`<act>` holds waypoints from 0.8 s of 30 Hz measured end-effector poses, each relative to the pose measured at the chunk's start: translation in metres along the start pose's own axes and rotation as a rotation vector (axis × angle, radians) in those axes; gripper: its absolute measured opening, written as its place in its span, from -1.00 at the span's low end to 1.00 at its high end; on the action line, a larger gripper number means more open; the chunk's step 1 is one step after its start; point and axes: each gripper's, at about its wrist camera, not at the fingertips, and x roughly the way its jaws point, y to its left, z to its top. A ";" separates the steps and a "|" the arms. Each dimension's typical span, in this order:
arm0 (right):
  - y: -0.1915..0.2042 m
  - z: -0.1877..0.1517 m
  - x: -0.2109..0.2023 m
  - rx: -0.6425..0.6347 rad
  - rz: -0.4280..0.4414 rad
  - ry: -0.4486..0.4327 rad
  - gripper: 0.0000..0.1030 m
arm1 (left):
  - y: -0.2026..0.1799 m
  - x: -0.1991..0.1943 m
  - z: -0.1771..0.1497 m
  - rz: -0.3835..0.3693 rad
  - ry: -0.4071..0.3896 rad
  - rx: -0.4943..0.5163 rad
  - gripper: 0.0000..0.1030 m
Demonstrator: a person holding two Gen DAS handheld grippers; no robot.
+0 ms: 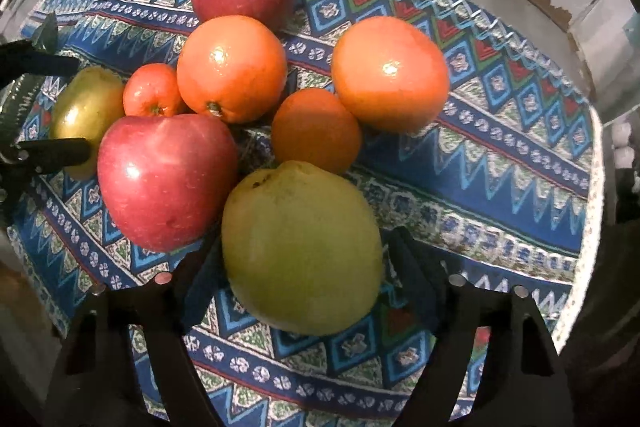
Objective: Organize fruits
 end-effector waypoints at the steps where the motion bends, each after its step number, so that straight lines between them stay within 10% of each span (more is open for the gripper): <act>1: -0.002 0.001 0.003 0.002 0.013 -0.002 0.43 | 0.000 0.003 0.000 -0.008 0.003 0.001 0.95; 11: -0.001 -0.012 -0.003 0.085 0.015 -0.069 0.42 | -0.011 0.023 0.003 -0.100 0.034 0.009 0.30; 24: -0.008 -0.029 -0.049 0.210 -0.025 -0.176 0.42 | -0.025 0.006 -0.021 -0.039 -0.038 0.040 0.29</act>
